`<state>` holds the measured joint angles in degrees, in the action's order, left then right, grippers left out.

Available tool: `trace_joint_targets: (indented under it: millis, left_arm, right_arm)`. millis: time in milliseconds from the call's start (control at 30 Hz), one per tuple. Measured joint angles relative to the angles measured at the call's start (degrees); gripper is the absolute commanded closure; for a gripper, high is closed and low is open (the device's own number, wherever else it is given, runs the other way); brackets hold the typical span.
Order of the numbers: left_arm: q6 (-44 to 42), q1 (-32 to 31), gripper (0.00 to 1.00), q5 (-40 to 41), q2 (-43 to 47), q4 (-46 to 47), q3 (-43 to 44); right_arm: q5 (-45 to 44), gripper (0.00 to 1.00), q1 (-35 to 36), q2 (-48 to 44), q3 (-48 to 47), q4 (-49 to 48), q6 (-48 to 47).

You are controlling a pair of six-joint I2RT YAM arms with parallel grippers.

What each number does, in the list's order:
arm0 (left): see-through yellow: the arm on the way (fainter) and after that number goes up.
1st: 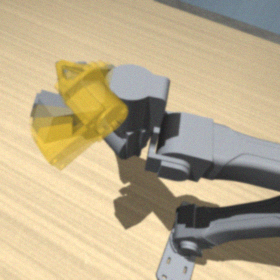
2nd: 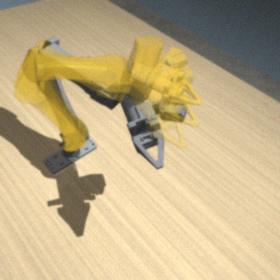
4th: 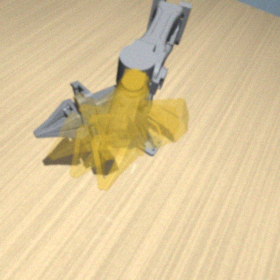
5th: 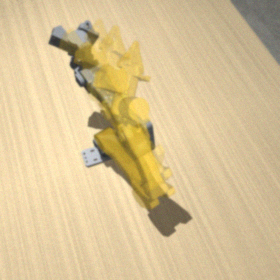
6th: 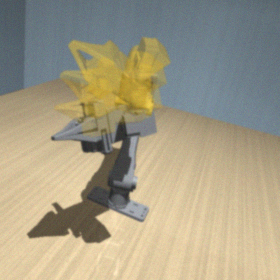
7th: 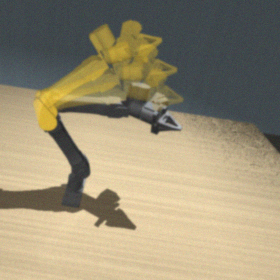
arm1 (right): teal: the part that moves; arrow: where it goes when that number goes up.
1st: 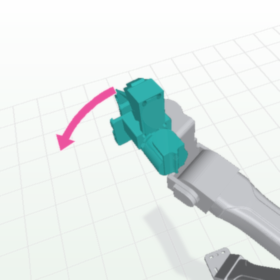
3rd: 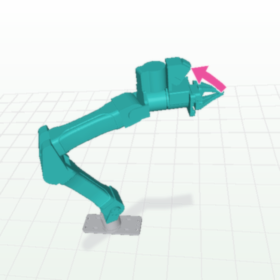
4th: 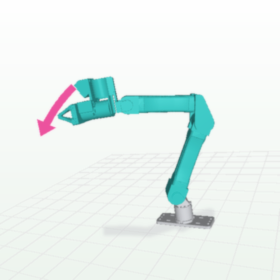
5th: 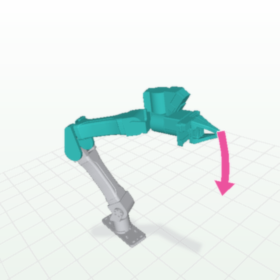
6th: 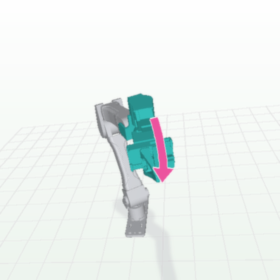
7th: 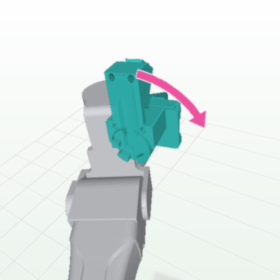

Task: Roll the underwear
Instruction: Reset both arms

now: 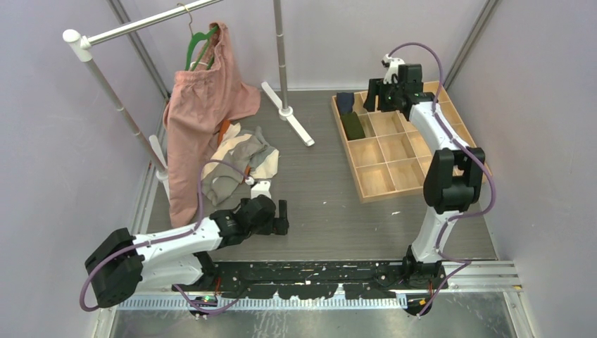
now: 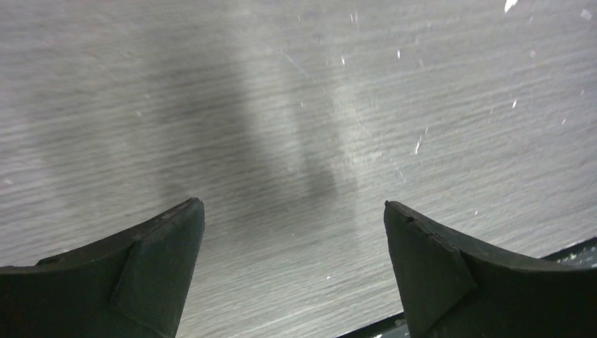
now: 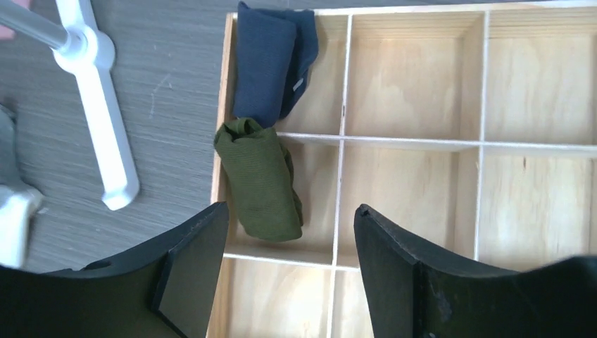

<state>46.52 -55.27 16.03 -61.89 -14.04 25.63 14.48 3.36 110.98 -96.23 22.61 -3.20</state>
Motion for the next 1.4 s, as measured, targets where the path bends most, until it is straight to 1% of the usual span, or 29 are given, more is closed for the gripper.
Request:
trace_joint_targets:
  millis: [167, 333, 400, 467, 600, 733, 833, 867, 1000, 1100, 1233, 1400]
  left_arm:
    - [-2.14, 3.48, 0.00, 2.71, 1.51, -3.06, 3.85]
    - [-4.33, 10.97, 0.00, 4.63, 3.52, -8.07, 10.23]
    - [-5.16, 13.44, 0.00, 7.13, 5.14, -11.47, 13.75]
    - [-5.70, 14.32, 0.00, 10.05, 7.34, -14.36, 16.41]
    - [-6.49, 14.40, 0.00, 14.34, 14.45, -19.47, 18.69]
    - [-6.95, 14.40, 0.00, 16.39, 21.38, -24.52, 18.78]
    - [-7.56, 14.40, 0.00, 17.68, 24.61, -29.00, 19.76]
    - [-7.89, 14.40, 0.00, 17.92, 25.33, -30.05, 20.20]
    - [-8.00, 14.40, 0.00, 19.89, 27.71, -34.56, 22.75]
    - [-7.96, 14.40, 0.00, 20.72, 28.06, -36.00, 23.23]
    - [-7.76, 14.40, 0.00, 21.03, 27.08, -37.83, 23.23]
    - [-7.58, 14.40, 0.00, 21.00, 26.77, -38.42, 23.21]
  right_arm:
    - [-2.03, 0.25, -0.02, -8.68, 6.05, -4.76, 9.92]
    - [-2.19, 0.13, -0.37, -19.28, 14.36, -11.54, 22.67]
    - [-2.03, 0.08, -0.61, -23.37, 18.25, -13.14, 27.52]
    - [-1.79, 0.01, -0.81, -27.06, 22.14, -13.73, 31.76]
    - [-0.81, 0.00, -0.96, -33.38, 31.28, -14.08, 36.94]
    - [-1.11, 0.00, -0.96, -40.30, 41.03, -10.67, 38.07]
    - [-2.62, 0.00, -0.96, -49.27, 46.86, -4.92, 37.48]
    - [-2.69, 0.00, -0.96, -50.27, 47.15, -4.33, 37.40]
    - [-6.25, 0.00, -0.96, -60.04, 48.92, 0.26, 33.88]
    - [-9.35, 0.00, -0.96, -65.22, 50.12, 2.10, 31.98]
    - [-12.26, 0.00, -0.96, -68.76, 51.71, 3.50, 30.93]
    - [-14.53, 0.00, -0.96, -67.49, 51.78, 4.90, 30.49]
